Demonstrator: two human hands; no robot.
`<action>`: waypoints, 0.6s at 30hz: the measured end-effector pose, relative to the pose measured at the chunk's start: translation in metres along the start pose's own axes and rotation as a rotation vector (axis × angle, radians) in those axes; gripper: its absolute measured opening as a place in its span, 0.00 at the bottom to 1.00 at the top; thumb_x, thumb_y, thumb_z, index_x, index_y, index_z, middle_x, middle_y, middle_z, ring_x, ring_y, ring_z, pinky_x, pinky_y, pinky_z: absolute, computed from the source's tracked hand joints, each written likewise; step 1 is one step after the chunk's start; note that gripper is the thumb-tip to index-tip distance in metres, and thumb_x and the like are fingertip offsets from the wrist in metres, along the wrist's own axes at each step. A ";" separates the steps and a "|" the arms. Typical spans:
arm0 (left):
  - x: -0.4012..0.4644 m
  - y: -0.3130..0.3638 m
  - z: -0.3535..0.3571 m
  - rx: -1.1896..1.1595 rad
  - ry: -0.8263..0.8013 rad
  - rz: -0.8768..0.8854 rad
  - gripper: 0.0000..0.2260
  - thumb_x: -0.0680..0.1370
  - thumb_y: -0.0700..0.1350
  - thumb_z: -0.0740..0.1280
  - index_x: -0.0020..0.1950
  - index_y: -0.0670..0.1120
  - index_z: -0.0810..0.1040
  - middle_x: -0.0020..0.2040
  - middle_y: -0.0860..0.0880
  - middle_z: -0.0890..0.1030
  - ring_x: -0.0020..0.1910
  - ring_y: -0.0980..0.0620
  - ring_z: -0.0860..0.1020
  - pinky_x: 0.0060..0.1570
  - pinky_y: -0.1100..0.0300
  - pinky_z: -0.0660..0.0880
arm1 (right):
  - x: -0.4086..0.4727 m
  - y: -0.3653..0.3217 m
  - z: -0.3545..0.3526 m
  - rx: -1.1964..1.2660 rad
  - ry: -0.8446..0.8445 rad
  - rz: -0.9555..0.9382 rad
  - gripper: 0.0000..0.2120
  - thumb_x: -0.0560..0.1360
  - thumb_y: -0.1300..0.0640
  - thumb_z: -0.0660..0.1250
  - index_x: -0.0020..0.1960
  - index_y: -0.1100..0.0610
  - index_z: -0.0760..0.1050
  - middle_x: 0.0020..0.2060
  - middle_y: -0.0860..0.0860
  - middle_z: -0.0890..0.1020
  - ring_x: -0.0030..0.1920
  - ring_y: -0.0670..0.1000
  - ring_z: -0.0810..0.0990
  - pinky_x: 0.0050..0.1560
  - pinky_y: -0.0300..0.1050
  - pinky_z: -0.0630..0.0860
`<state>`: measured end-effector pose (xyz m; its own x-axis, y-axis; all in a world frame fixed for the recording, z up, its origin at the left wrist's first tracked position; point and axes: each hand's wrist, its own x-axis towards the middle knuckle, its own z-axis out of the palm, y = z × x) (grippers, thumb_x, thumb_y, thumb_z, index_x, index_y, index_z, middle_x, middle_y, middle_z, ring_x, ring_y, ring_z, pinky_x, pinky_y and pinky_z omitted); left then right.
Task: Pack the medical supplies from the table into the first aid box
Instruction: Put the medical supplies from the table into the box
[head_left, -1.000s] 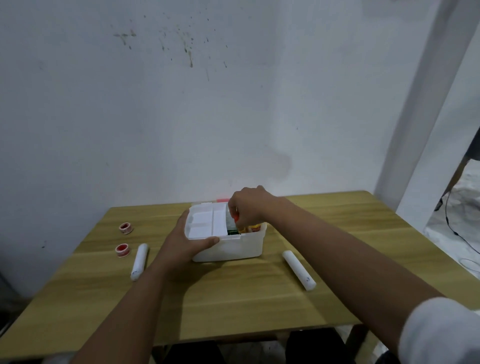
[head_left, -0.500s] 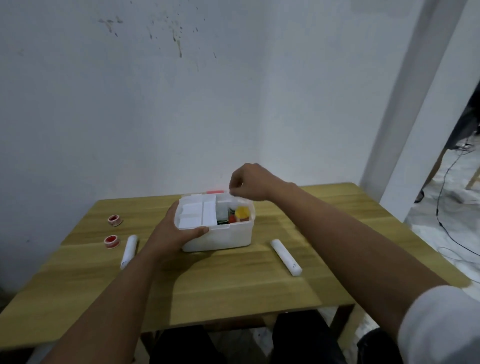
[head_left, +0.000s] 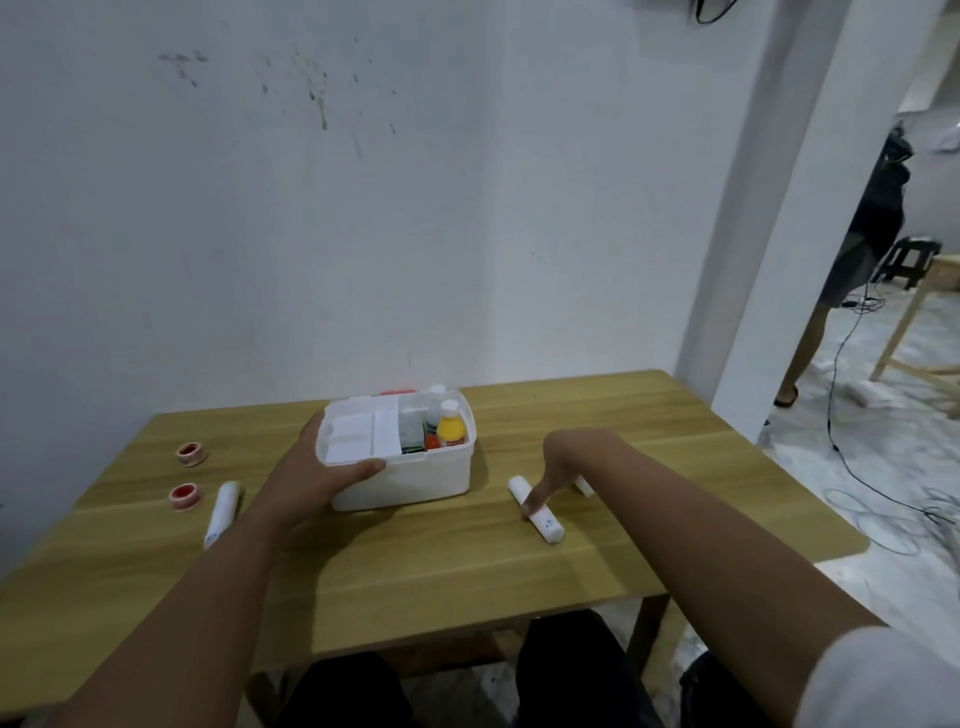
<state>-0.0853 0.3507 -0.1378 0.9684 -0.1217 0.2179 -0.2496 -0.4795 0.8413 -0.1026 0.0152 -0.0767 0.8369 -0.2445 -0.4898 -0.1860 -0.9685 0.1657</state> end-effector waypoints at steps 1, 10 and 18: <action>0.000 0.000 0.000 0.000 0.001 -0.003 0.47 0.62 0.68 0.78 0.77 0.61 0.64 0.67 0.61 0.73 0.64 0.54 0.73 0.50 0.59 0.72 | 0.001 -0.003 0.000 0.020 0.032 -0.007 0.42 0.62 0.27 0.76 0.62 0.58 0.78 0.56 0.52 0.85 0.56 0.57 0.83 0.60 0.55 0.78; -0.002 0.001 0.002 -0.045 0.006 -0.016 0.45 0.63 0.66 0.79 0.77 0.63 0.64 0.68 0.61 0.74 0.64 0.55 0.73 0.50 0.61 0.73 | 0.008 -0.012 0.001 -0.060 0.208 -0.083 0.15 0.72 0.58 0.73 0.57 0.59 0.82 0.44 0.52 0.84 0.43 0.53 0.83 0.43 0.45 0.82; 0.000 0.001 0.003 -0.030 0.012 -0.029 0.46 0.63 0.66 0.80 0.77 0.64 0.63 0.66 0.64 0.73 0.64 0.55 0.73 0.48 0.61 0.73 | 0.009 -0.019 -0.019 0.346 0.275 -0.116 0.17 0.67 0.55 0.75 0.52 0.61 0.77 0.46 0.55 0.83 0.46 0.55 0.83 0.45 0.47 0.82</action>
<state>-0.0850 0.3480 -0.1385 0.9752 -0.0975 0.1988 -0.2213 -0.4567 0.8616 -0.0810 0.0327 -0.0679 0.9593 -0.1573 -0.2345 -0.2051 -0.9590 -0.1958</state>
